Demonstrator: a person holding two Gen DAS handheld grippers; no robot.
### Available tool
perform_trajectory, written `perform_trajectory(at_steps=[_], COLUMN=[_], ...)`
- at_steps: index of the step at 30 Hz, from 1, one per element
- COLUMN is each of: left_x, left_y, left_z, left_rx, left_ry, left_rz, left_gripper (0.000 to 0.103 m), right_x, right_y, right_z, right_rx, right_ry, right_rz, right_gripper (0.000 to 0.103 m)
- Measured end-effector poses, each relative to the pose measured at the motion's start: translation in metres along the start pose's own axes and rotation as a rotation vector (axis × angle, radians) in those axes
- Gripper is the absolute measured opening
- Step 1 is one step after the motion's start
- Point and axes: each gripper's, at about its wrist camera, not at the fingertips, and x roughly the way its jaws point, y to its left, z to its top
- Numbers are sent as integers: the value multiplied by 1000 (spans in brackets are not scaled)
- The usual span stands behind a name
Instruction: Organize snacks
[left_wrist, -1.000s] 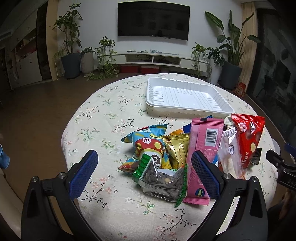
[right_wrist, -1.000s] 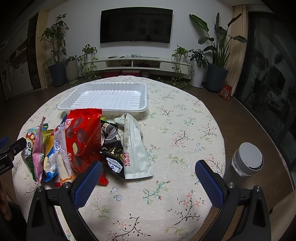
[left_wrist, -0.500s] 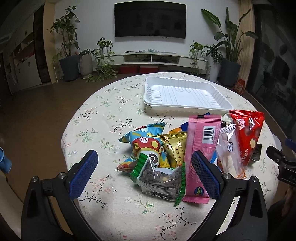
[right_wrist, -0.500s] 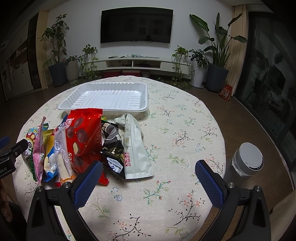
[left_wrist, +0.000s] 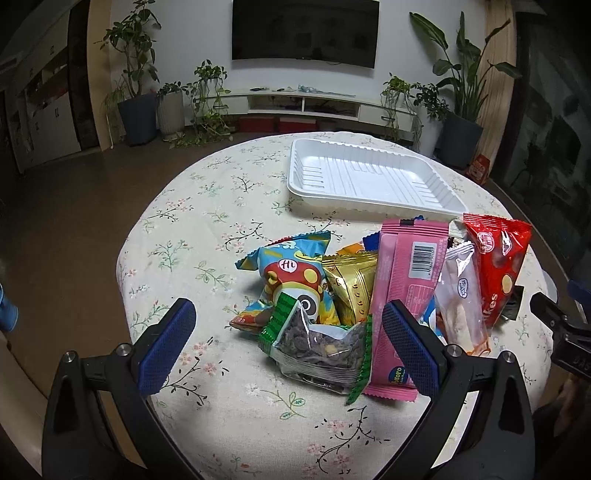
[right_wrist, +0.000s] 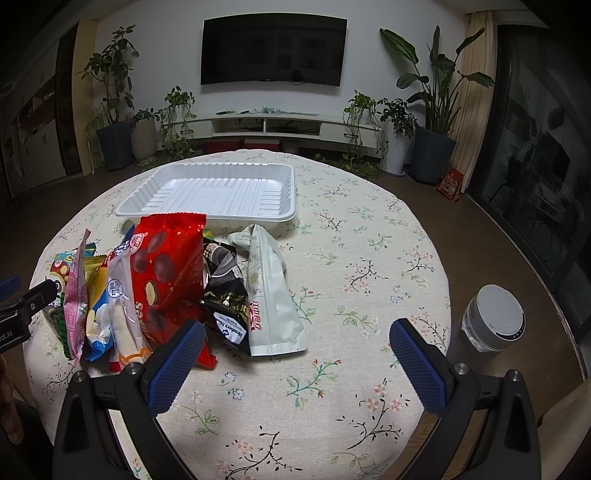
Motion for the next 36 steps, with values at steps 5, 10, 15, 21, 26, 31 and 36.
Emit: perform_trajectory(at_steps=[5,10,15,21,26,31,36], left_x=[0,0,0,-1,0,0,0], left_y=[0,0,0,-1,-2,-3,-2], left_z=[-1,-1,-1,0,0,0,0], left_rx=[1,1,2,2,2,2,2], left_ry=[4,4,5,7,8,8,8], left_rz=[3,2,2,1,3,3,2], left_gripper=[102,102,102,102,102,102,102], right_x=[-2,-1,-1,-1,0,0,0], right_y=[2,1,1,1,-1,1,1], right_z=[0,0,0,0,1,0,0], right_rx=[-1,-2,-2,-2,-2,-3,-3], right_ry=[1,1,0,0,0,0,0], right_rz=[0,0,-1,-1,-2,-2,-1], right_gripper=[103,103,103,103,103,103,103])
